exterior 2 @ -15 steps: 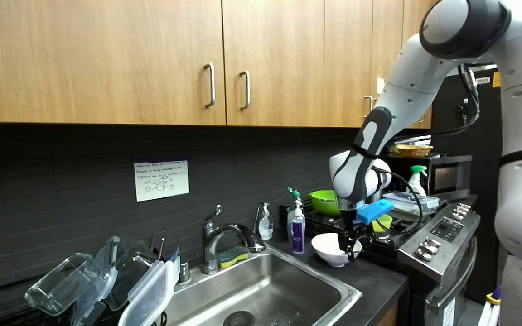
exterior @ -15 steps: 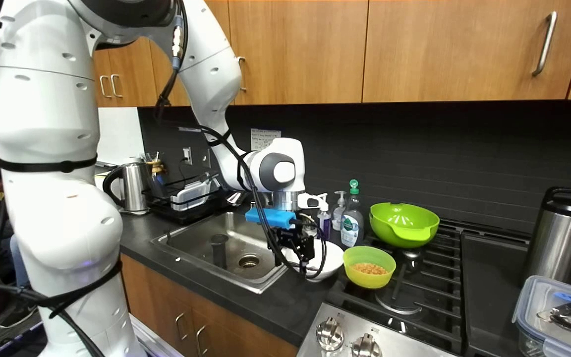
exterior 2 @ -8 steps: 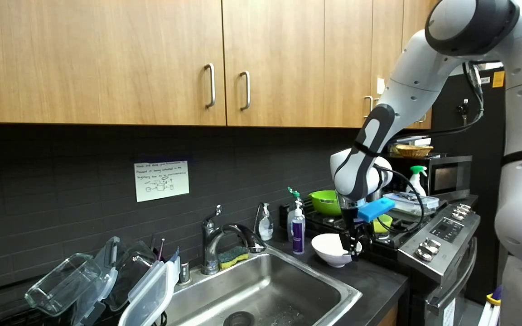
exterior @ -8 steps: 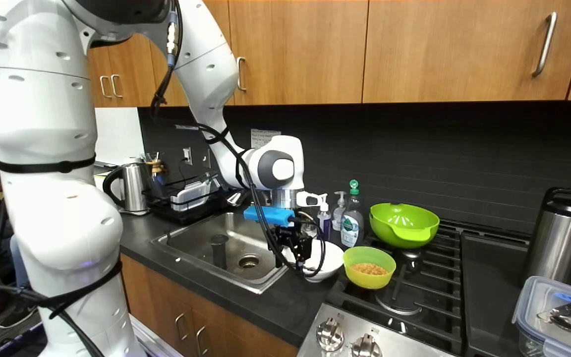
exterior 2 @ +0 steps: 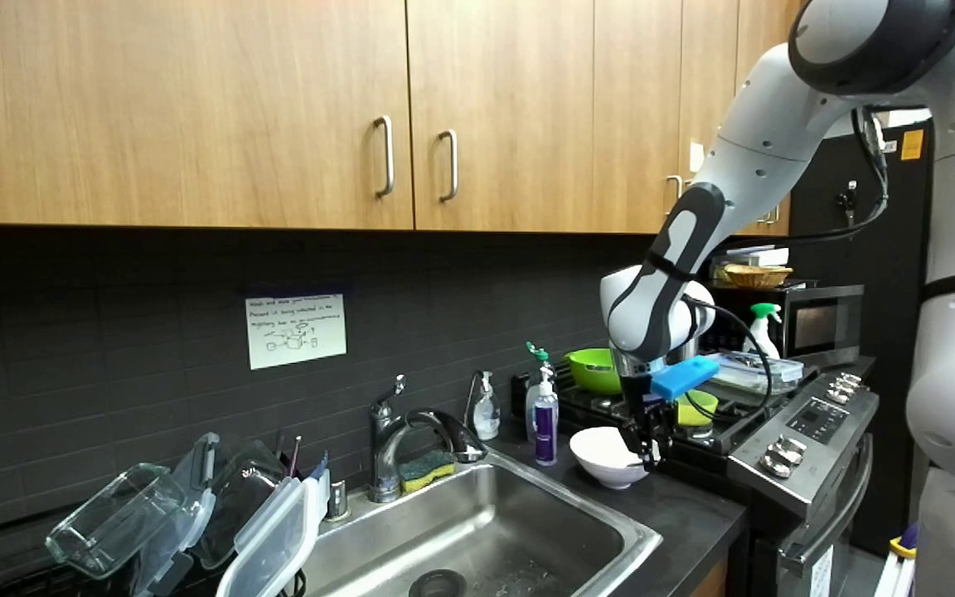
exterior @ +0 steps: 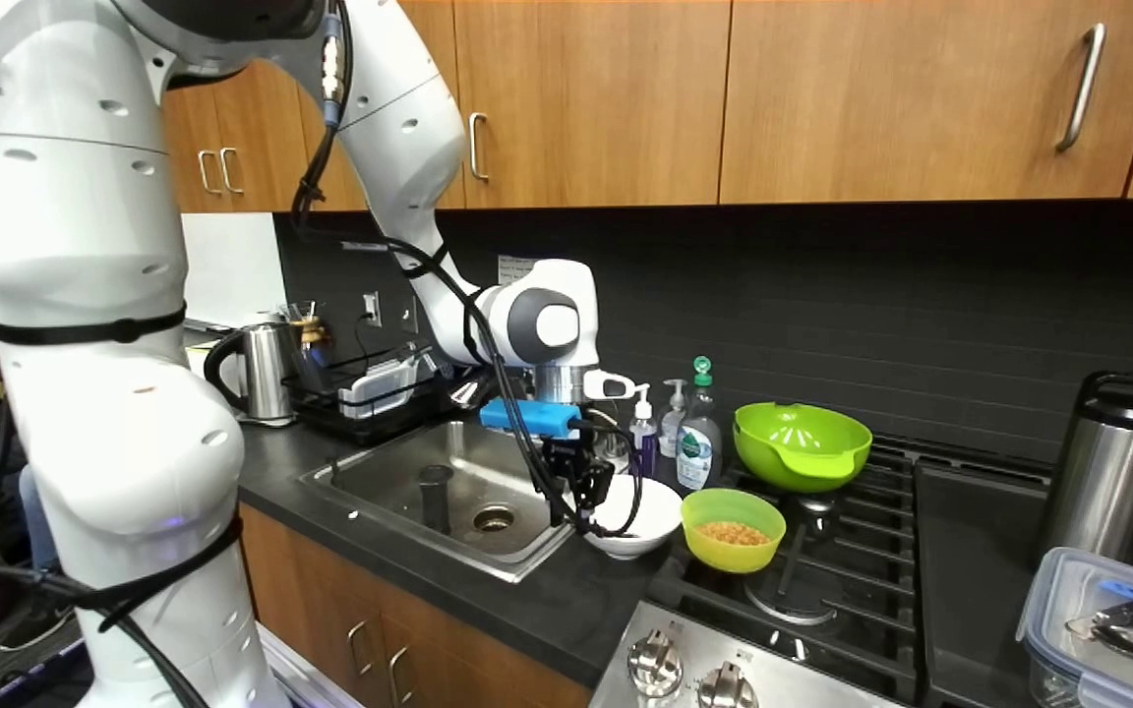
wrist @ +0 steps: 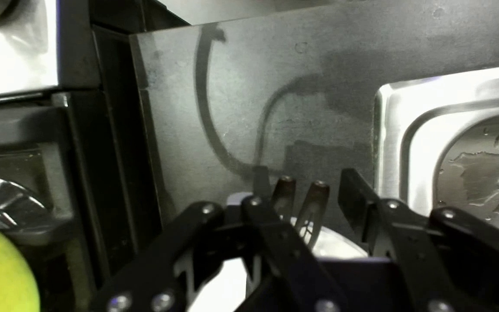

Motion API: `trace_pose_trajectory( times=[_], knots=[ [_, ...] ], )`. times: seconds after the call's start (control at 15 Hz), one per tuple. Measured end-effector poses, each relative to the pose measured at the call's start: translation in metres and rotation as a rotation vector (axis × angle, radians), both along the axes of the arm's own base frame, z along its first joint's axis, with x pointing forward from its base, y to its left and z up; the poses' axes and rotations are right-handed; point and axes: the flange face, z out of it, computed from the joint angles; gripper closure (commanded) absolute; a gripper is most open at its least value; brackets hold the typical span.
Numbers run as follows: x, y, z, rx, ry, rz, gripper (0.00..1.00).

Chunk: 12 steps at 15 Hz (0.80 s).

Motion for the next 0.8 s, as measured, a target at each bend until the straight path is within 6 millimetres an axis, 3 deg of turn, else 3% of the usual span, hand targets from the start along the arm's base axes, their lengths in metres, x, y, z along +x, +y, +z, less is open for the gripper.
trace_pose_trajectory(
  times=[0.13,0.53,0.73,0.8],
  knots=[
    [-0.0001,0.0014,0.0013,0.000,-0.001,0.003,0.29],
    [-0.0023,0.0028,0.0022,0.002,-0.001,0.004,0.45],
    [-0.0033,0.0031,0.0033,0.002,-0.003,0.003,0.46],
    [-0.0038,0.0033,0.0032,0.002,-0.002,0.003,0.42]
  ],
)
